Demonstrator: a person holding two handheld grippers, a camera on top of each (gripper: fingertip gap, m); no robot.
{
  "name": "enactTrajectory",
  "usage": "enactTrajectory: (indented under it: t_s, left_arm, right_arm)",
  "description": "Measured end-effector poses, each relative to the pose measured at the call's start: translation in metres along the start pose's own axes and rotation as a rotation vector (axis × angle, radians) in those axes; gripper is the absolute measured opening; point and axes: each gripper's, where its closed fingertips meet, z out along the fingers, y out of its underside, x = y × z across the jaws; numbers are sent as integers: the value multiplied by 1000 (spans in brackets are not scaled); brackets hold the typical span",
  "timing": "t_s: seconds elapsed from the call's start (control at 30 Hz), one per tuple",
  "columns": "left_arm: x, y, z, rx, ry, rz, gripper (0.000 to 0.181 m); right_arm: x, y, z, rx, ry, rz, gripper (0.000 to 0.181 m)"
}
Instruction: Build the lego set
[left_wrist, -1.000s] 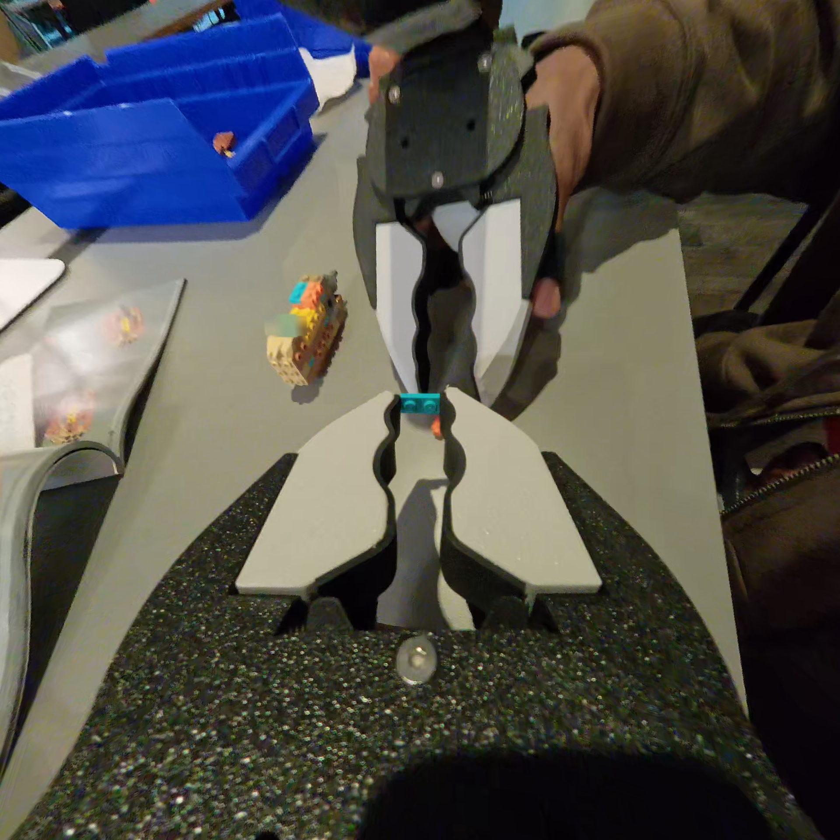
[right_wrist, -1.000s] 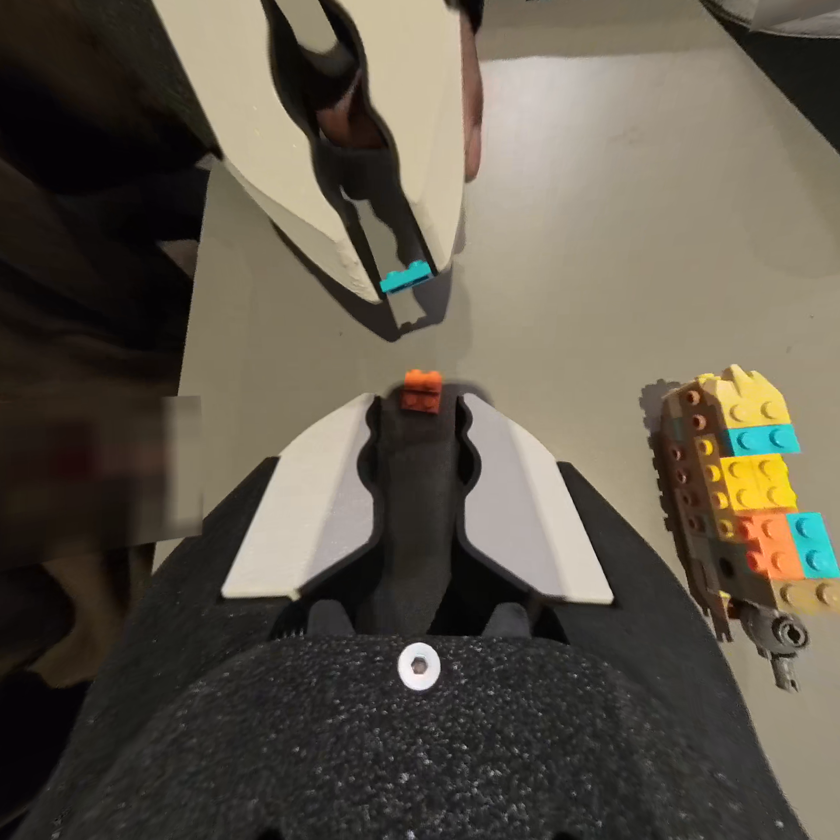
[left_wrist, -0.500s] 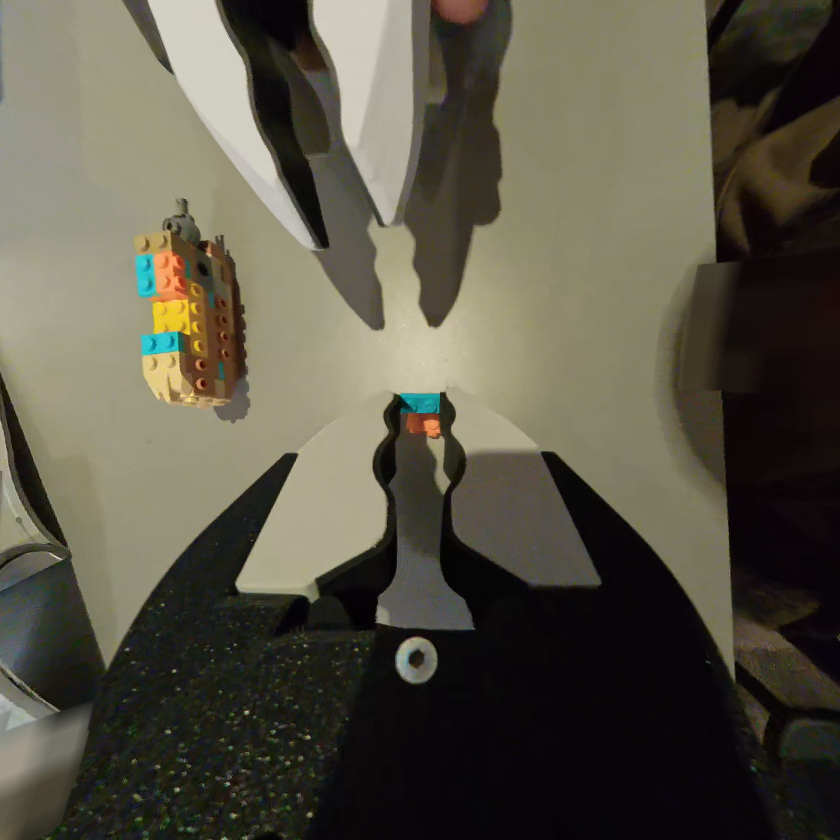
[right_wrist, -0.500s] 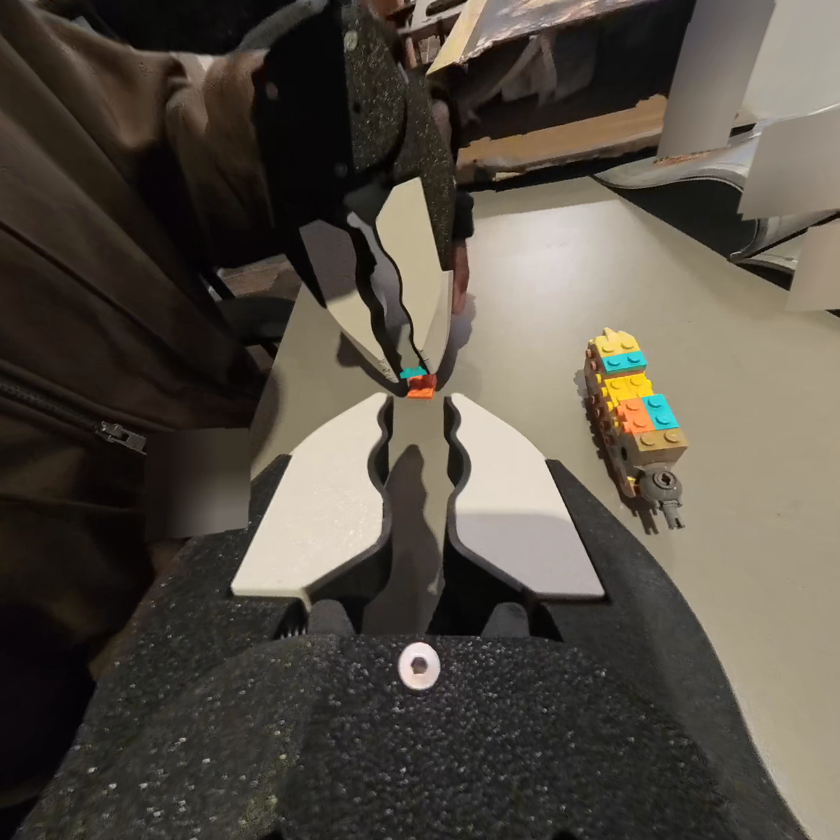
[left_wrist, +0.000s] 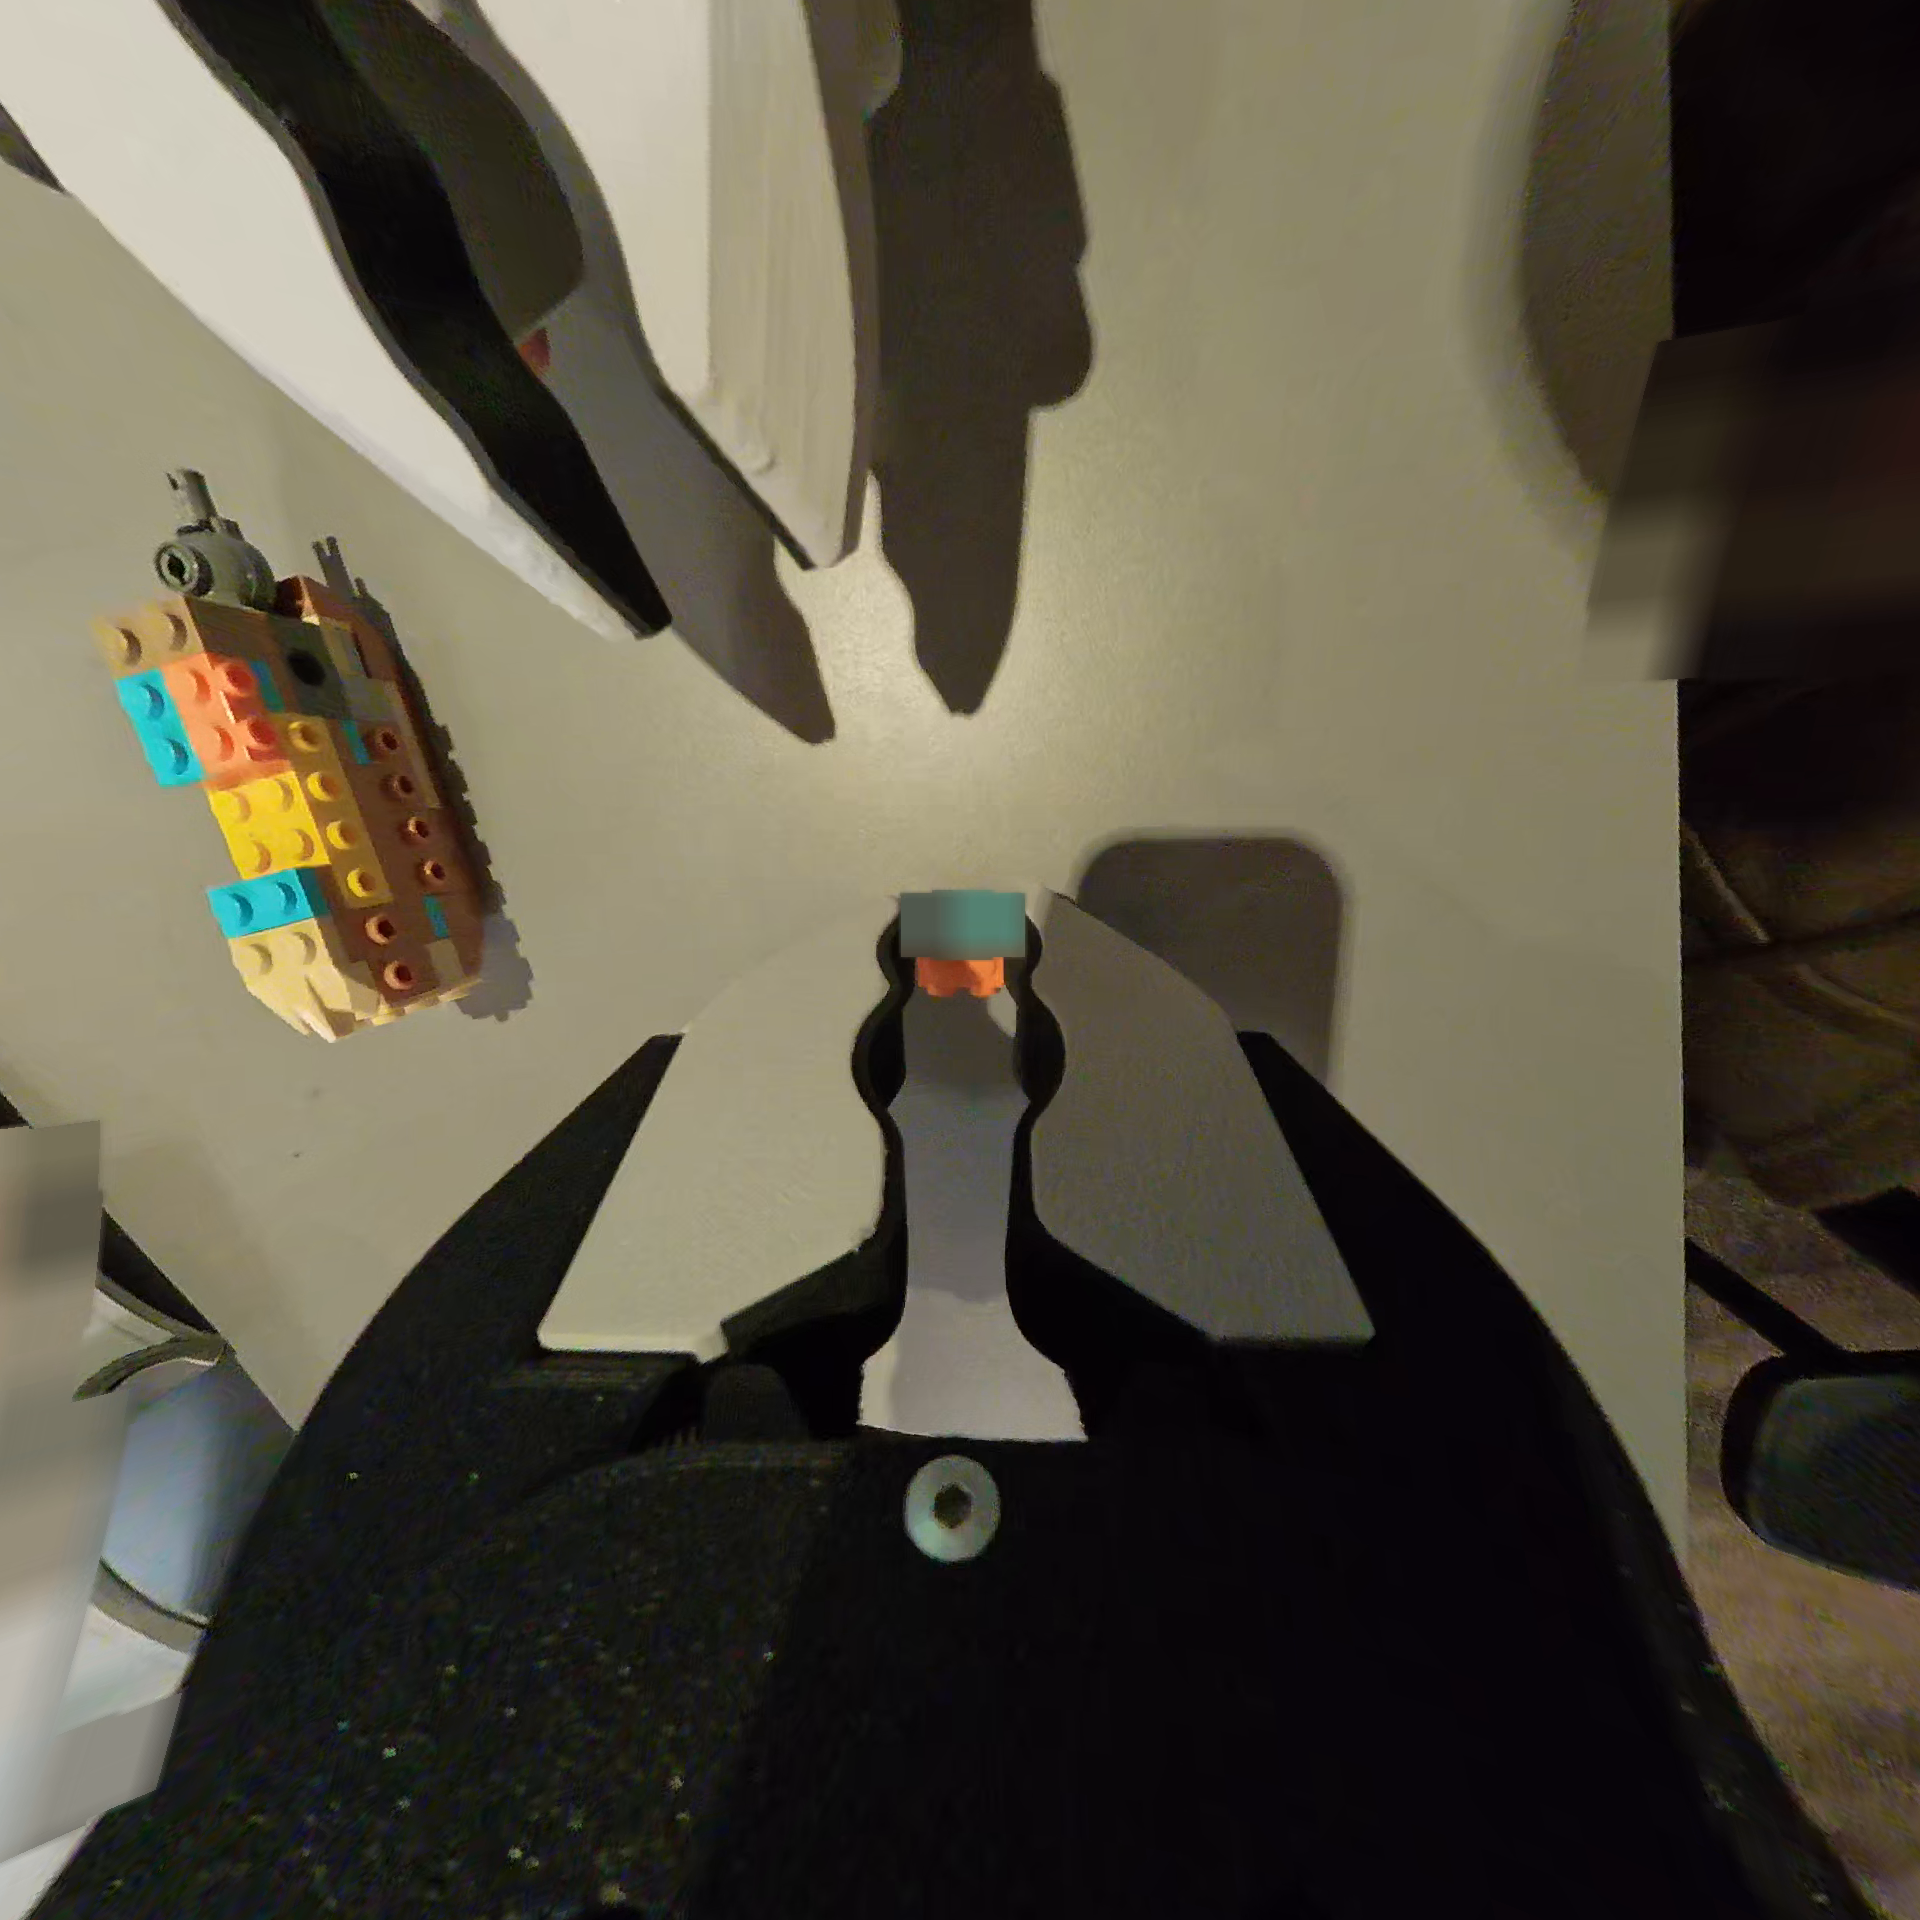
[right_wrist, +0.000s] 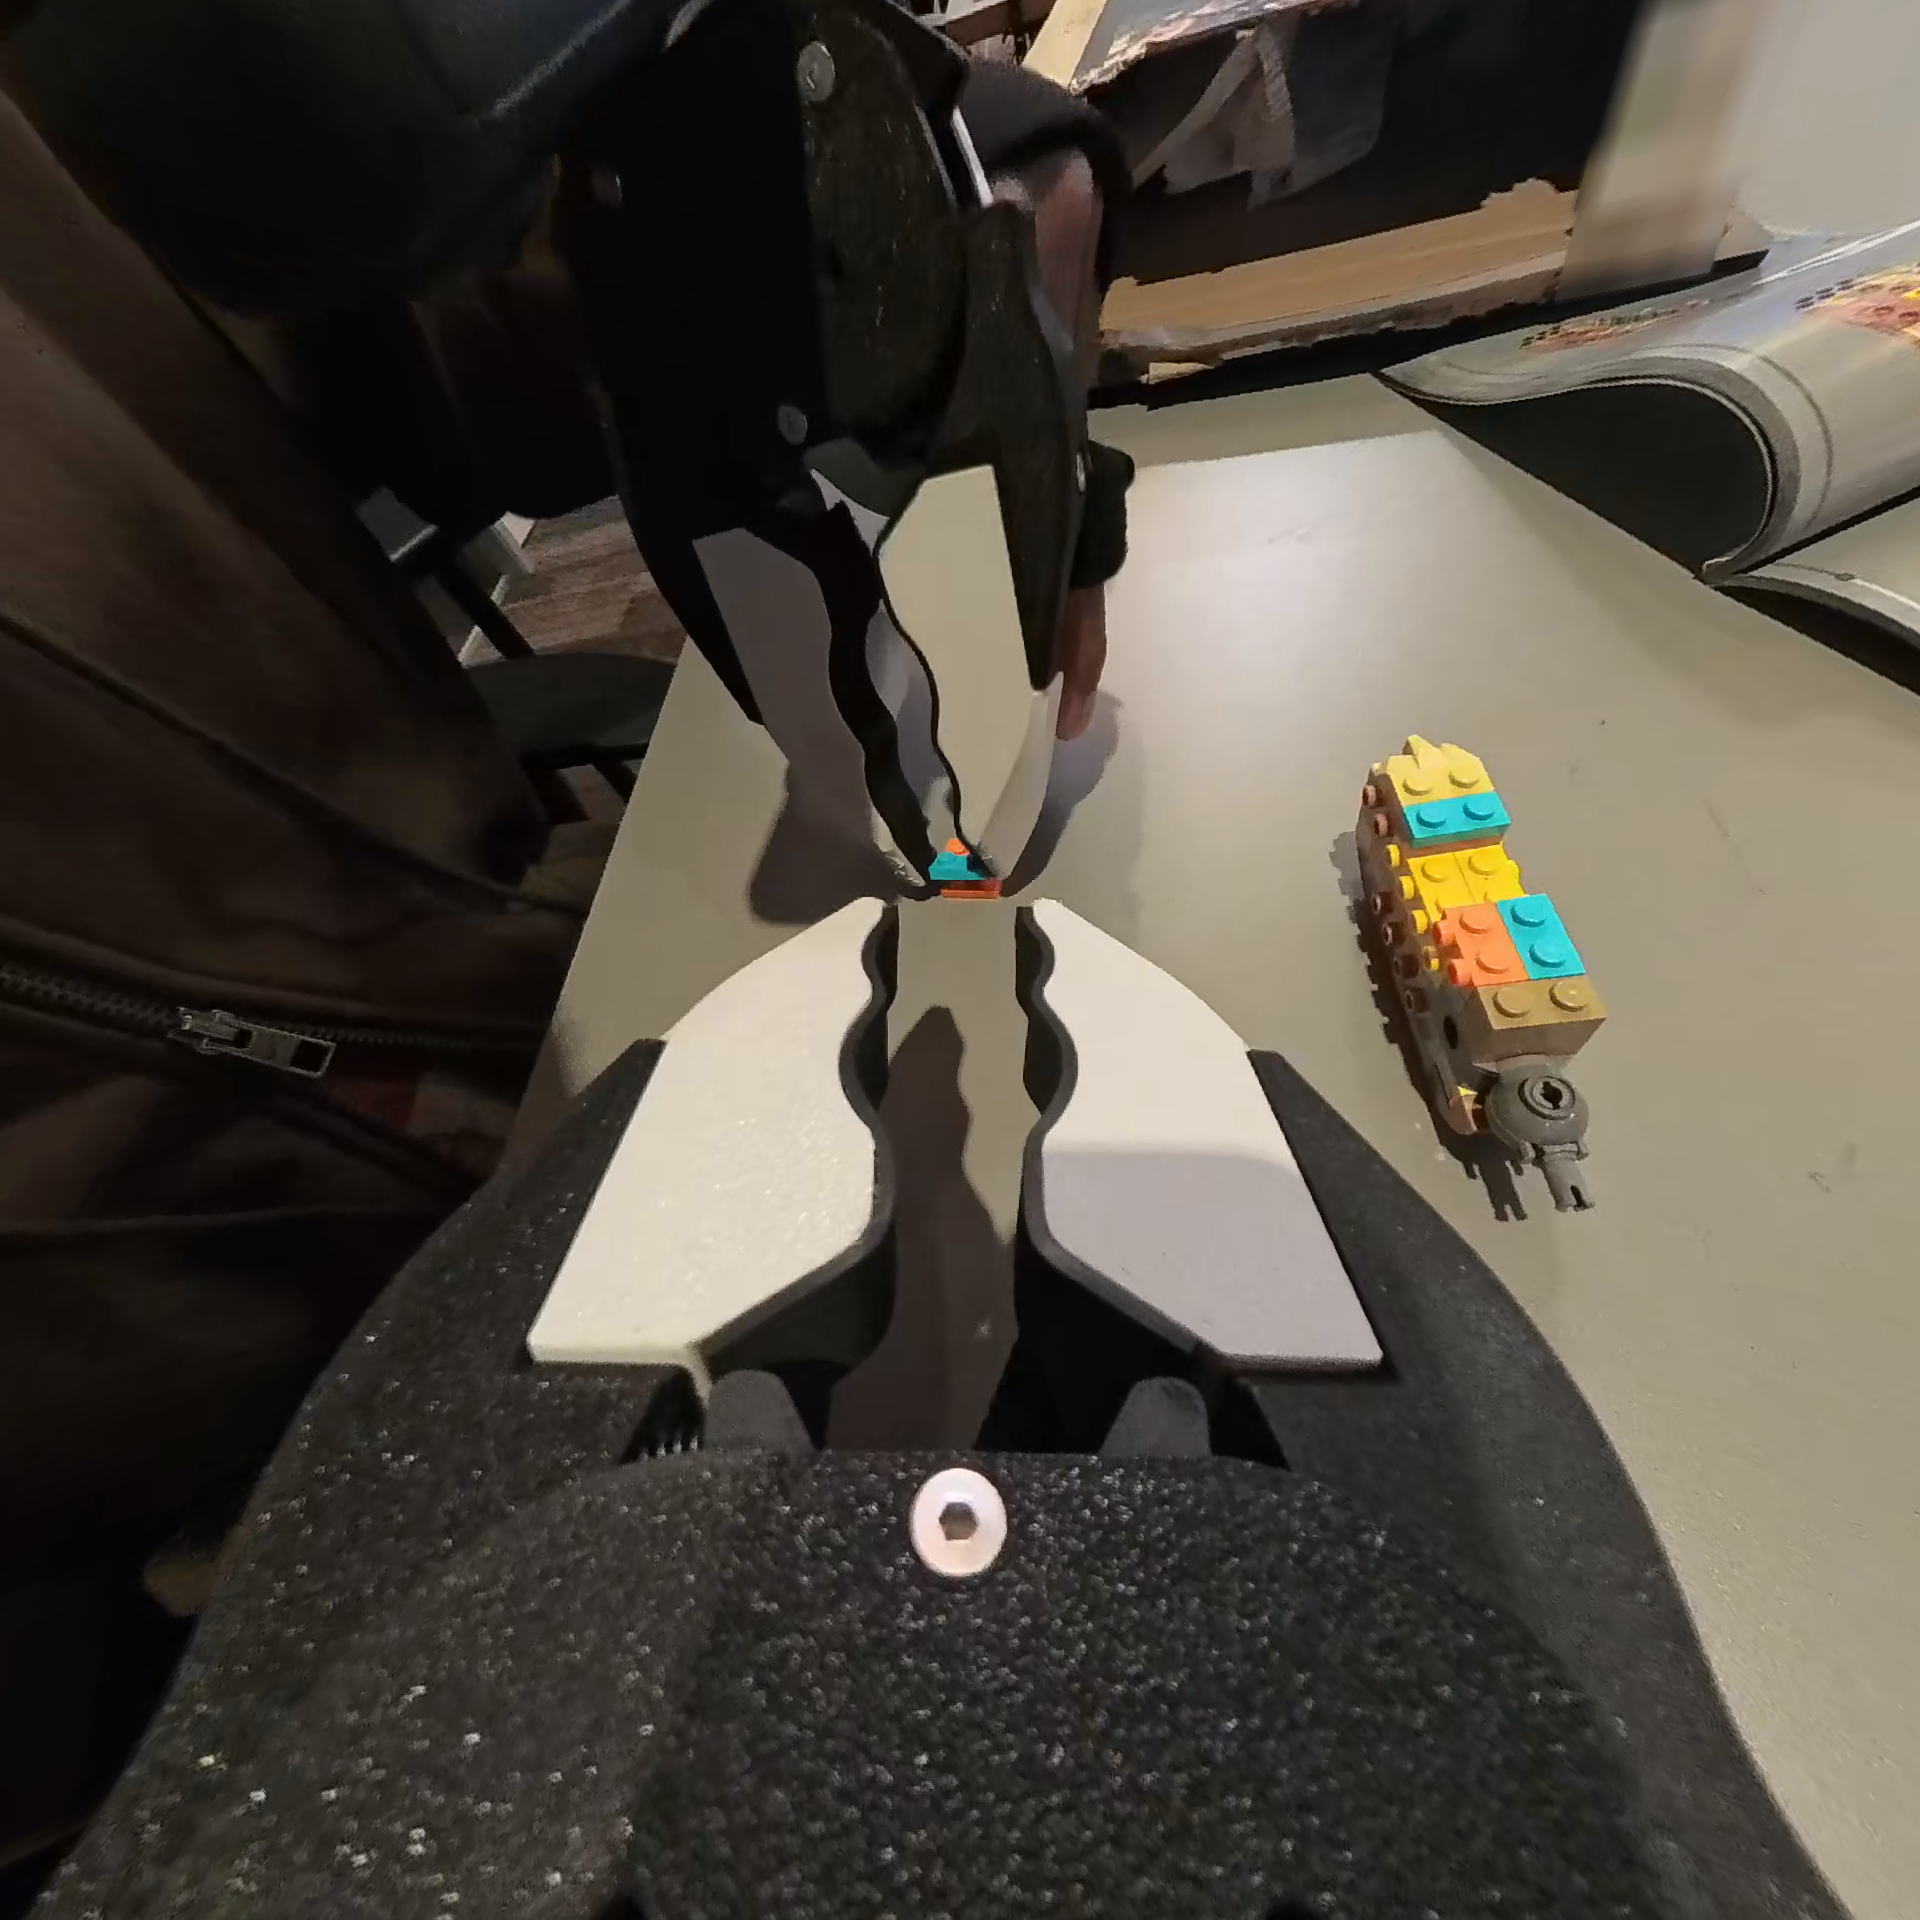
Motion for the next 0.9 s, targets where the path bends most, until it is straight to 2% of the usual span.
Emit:
enactTrajectory:
  t_s: [0.6,0.9]
  left_arm:
    - [-3,3,3,-92,3,30,16]
    - [-4,1,2,-93,16,64,16]
  right_arm:
    - [-3,3,2,-25,-13,-14,21]
    - [-5,4,2,-26,-24,-14,20]
